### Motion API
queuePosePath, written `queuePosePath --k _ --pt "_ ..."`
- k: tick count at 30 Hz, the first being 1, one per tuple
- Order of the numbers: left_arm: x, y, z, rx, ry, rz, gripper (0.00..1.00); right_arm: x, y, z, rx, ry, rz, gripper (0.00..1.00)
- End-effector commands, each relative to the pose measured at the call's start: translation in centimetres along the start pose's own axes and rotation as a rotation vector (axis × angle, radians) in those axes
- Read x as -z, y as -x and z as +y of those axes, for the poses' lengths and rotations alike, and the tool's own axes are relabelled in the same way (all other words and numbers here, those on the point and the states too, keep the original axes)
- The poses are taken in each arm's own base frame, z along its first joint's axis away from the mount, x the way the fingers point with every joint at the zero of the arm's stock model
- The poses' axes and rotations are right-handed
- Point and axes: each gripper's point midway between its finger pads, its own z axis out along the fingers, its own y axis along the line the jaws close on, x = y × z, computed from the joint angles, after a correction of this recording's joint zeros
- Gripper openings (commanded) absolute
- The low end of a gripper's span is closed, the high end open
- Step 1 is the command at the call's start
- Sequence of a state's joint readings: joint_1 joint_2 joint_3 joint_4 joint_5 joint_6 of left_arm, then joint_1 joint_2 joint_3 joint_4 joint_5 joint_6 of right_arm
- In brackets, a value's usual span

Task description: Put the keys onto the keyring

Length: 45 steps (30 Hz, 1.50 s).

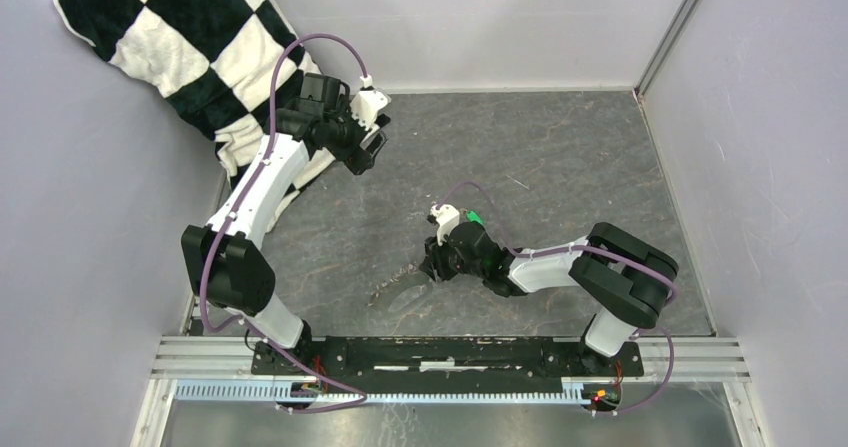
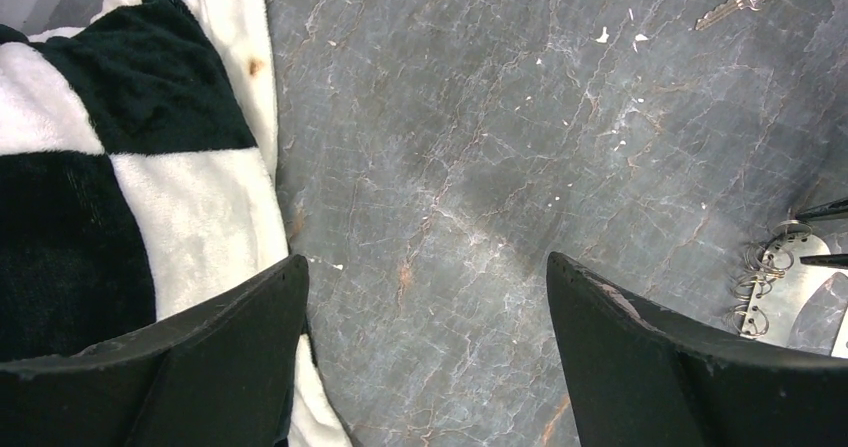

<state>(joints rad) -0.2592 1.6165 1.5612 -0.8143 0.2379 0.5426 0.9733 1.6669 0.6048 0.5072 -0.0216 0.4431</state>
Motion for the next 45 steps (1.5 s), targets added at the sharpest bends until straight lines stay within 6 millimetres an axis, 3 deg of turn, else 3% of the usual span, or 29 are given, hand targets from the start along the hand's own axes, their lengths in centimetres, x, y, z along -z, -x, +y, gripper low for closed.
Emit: queuePosePath --k 1,7,9,14,18,21,24,27,30,34,37,40,45 --pt "1.2 0.8 -0.3 0.025 -0.002 -0.044 0.93 -0.1 2.1 0.4 -0.013 0.009 -0.07 0.35" --pt "1.7 1.2 -0.9 0.004 -0.03 -0.068 0.94 -0.4 2.1 -0.1 -0.015 0.0 -0.068 0.22" --pt "2.2 1.6 -1.4 -0.012 -0.05 -0.093 0.99 -0.7 2.1 0.1 -0.007 0.006 -0.06 0.19" --pt "3.8 2.6 -1.5 -0.049 -0.045 -0.134 1.0 -1.3 1.5 0.0 0.023 0.009 -0.015 0.12" --pt "6.4 4.1 -2.1 -0.072 -0.039 -0.214 1.0 -1.2 1.7 -0.3 0.063 0.001 -0.019 0.01" --pt "9.2 5.8 -3.0 -0.099 -0.044 -0.313 1.0 -0.6 4.3 0.6 0.129 0.029 -0.087 0.0" --pt "12.2 7.1 -5.2 -0.112 -0.137 -0.398 1.0 1.3 9.7 3.5 0.244 0.122 -0.234 0.0" --pt "16.0 6.6 -10.1 -0.259 -0.319 -0.493 1.0 4.3 15.2 8.0 0.388 0.284 -0.372 0.0" --pt "19.9 5.7 -14.0 -0.364 -0.412 -0.593 1.0 8.1 18.7 11.7 0.499 0.421 -0.475 0.0" --pt "22.5 4.5 -17.0 -0.406 -0.466 -0.677 0.99 13.1 21.5 14.7 0.663 0.521 -0.595 0.0" --pt "22.9 2.9 -18.7 -0.45 -0.505 -0.692 0.9 16.5 23.1 16.4 0.791 0.544 -0.683 0.01" --pt "23.2 2.1 -19.7 -0.498 -0.52 -0.715 0.83 18.6 24.1 17.2 0.874 0.532 -0.73 0.0" --pt "23.9 2.0 -20.0 -0.606 -0.481 -0.768 0.67 19.9 24.5 18.4 0.945 0.539 -0.737 0.0"
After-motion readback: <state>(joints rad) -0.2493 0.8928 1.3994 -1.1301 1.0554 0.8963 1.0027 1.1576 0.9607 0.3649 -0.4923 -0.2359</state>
